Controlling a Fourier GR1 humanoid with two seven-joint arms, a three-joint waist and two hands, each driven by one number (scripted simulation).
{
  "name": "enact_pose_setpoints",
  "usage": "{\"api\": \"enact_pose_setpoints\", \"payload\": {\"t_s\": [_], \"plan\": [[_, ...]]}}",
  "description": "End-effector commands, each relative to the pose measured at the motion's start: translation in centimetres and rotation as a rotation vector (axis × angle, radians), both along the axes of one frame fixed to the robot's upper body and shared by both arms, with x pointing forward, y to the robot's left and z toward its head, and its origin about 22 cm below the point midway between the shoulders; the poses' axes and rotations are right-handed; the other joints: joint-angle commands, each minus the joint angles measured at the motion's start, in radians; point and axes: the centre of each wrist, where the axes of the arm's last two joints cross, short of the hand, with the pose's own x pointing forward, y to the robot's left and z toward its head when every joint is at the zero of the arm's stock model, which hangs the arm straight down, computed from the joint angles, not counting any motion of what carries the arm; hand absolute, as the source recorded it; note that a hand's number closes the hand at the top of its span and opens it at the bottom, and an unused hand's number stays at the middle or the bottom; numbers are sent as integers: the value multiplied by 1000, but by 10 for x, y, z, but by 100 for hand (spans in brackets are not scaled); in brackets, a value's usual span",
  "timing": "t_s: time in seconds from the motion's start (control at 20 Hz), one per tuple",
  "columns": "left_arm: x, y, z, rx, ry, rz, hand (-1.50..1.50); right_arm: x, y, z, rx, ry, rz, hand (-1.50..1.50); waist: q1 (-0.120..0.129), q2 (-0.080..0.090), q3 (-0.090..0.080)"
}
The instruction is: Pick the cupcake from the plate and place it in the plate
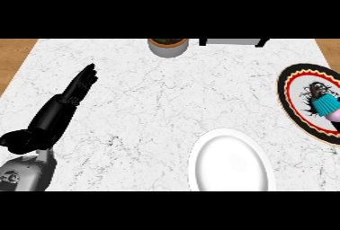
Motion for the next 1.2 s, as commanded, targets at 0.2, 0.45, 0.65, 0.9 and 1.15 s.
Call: {"api": "enact_pose_setpoints", "payload": {"t_s": [0.2,0.45,0.65,0.9,1.15], "plan": [[7,5,1,-12,-1,-10,0,39,-9,-29,10,181,-45,-150,2,2,1],[6,3,5,-12,-11,-6,0,51,-7,-32,83,55,32,-150,8,5,3],[-5,-6,2,-14,13,-7,0,33,-25,-42,199,6,100,-150,-5,1,2],[2,2,-1,-7,-7,6,0,42,-20,-36,395,-56,225,-150,-10,1,2],[0,-1,-3,8,-5,17,0,38,-42,-15,705,30,257,-150,-15,-2,2]]}}
